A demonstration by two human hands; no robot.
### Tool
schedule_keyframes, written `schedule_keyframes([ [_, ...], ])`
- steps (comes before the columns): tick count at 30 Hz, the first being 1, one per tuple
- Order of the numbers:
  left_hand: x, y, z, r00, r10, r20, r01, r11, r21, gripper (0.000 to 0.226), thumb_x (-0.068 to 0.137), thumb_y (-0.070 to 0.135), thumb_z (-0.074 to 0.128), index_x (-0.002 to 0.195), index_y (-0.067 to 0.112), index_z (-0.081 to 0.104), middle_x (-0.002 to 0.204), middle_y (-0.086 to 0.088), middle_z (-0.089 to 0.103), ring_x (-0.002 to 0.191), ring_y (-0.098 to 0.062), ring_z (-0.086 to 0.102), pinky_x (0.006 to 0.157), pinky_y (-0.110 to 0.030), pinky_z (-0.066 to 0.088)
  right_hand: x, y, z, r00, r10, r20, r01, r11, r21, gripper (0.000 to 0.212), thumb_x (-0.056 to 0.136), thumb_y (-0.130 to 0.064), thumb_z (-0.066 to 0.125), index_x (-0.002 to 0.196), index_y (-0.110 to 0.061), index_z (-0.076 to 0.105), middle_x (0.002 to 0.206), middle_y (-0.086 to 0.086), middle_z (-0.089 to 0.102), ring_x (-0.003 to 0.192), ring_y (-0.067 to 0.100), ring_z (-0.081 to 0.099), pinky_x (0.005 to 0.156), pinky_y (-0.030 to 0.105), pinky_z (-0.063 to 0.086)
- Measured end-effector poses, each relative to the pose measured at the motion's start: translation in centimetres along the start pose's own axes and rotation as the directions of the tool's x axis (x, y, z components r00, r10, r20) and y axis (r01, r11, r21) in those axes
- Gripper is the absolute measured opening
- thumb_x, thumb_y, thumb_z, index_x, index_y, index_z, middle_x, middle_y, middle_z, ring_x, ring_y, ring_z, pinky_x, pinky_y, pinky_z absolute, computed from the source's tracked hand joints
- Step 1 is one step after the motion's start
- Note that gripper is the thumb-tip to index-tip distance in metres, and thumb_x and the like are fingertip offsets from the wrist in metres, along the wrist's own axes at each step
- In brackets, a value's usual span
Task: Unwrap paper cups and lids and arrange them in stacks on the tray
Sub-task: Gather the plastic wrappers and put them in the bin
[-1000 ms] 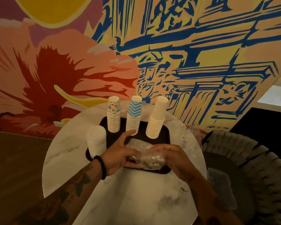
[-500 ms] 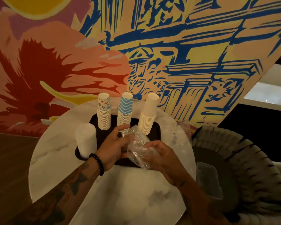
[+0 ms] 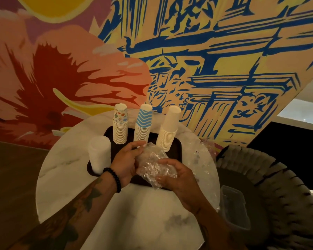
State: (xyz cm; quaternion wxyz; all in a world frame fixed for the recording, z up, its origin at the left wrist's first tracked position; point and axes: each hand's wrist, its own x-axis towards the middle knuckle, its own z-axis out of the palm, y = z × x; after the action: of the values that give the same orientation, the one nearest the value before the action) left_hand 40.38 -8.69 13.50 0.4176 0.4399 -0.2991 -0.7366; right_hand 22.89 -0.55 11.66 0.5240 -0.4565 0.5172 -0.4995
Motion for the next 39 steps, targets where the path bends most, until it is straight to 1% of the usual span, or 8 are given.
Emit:
schedule_keyframes([
  [7,-0.4,-0.2,-0.3,0.990,-0.064,0.127,0.066,0.998,-0.014,0.046,0.088,0.027,0.069,0.131,0.016,0.056,0.119,-0.011,0.071,0.105,-0.027,0.071,0.079,-0.040,0.060,0.1,0.2,-0.1,0.999,-0.003,-0.049,0.003,1.000,0.003,0.043,0.080,0.005,0.078,0.116,-0.018,0.069,0.122,0.001,0.068,0.112,0.023,0.067,0.084,0.040,0.060],
  [11,-0.8,-1.7,0.1,0.978,-0.077,0.196,0.067,0.996,0.058,0.067,0.076,0.003,0.078,0.134,0.021,0.049,0.121,-0.011,0.070,0.106,-0.028,0.070,0.084,-0.042,0.059,0.0,0.6,-0.2,0.992,-0.006,-0.129,0.007,1.000,0.008,0.044,0.079,0.002,0.080,0.117,-0.017,0.066,0.116,0.003,0.071,0.107,0.026,0.069,0.085,0.044,0.061],
  [19,-1.9,-3.5,0.2,0.987,-0.064,0.145,0.030,0.973,0.228,0.048,0.088,-0.003,0.066,0.130,0.017,0.054,0.114,-0.010,0.073,0.104,-0.031,0.071,0.089,-0.049,0.058,-1.4,1.1,-0.4,0.984,0.140,-0.110,-0.123,0.981,0.153,0.024,0.085,-0.025,0.074,0.106,-0.014,0.071,0.116,0.010,0.070,0.107,0.030,0.070,0.083,0.046,0.061],
  [22,-3.1,-4.3,0.6,0.986,-0.118,0.114,0.076,0.944,0.322,0.040,0.090,0.001,0.064,0.124,0.023,0.061,0.115,-0.005,0.072,0.108,-0.028,0.068,0.093,-0.050,0.056,-2.1,1.3,-1.6,0.986,0.145,-0.084,-0.138,0.987,0.085,0.010,0.094,-0.015,0.068,0.102,-0.015,0.072,0.114,0.015,0.070,0.104,0.030,0.069,0.082,0.049,0.060],
  [26,-4.7,-6.1,2.6,0.984,-0.145,0.106,0.101,0.934,0.344,0.034,0.092,0.002,0.063,0.118,0.022,0.065,0.112,-0.005,0.073,0.106,-0.026,0.069,0.095,-0.051,0.054,-4.2,1.3,-4.0,0.973,0.208,-0.097,-0.198,0.974,0.107,0.039,0.087,-0.011,0.076,0.118,-0.018,0.052,0.110,0.012,0.072,0.099,0.028,0.073,0.077,0.047,0.062],
  [30,-6.4,-8.9,5.7,0.981,-0.151,0.120,0.097,0.924,0.369,0.034,0.091,0.003,0.063,0.119,0.023,0.066,0.112,-0.006,0.073,0.107,-0.027,0.068,0.093,-0.050,0.056,-7.3,1.7,-7.8,0.958,0.276,-0.073,-0.273,0.961,0.053,0.022,0.094,-0.017,0.069,0.116,-0.015,0.064,0.108,0.005,0.075,0.097,0.022,0.074,0.076,0.040,0.062],
  [34,-9.2,-13.7,10.6,0.976,-0.188,0.105,0.142,0.928,0.346,0.037,0.090,0.005,0.065,0.121,0.026,0.065,0.112,-0.004,0.073,0.100,-0.023,0.069,0.072,-0.035,0.057,-11.7,3.0,-12.9,0.954,0.287,-0.091,-0.288,0.958,0.003,0.011,0.095,-0.018,0.067,0.102,-0.011,0.073,0.095,0.002,0.078,0.089,0.018,0.075,0.075,0.035,0.061],
  [39,-11.9,-21.7,14.3,0.969,-0.245,0.015,0.234,0.941,0.243,0.055,0.083,0.008,0.077,0.128,0.029,0.053,0.122,-0.007,0.068,0.109,-0.028,0.068,0.086,-0.048,0.059,-16.9,6.4,-18.4,0.925,0.365,-0.104,-0.356,0.930,0.089,0.015,0.098,-0.015,0.062,0.109,-0.009,0.071,0.103,0.006,0.077,0.096,0.024,0.074,0.080,0.039,0.061],
])
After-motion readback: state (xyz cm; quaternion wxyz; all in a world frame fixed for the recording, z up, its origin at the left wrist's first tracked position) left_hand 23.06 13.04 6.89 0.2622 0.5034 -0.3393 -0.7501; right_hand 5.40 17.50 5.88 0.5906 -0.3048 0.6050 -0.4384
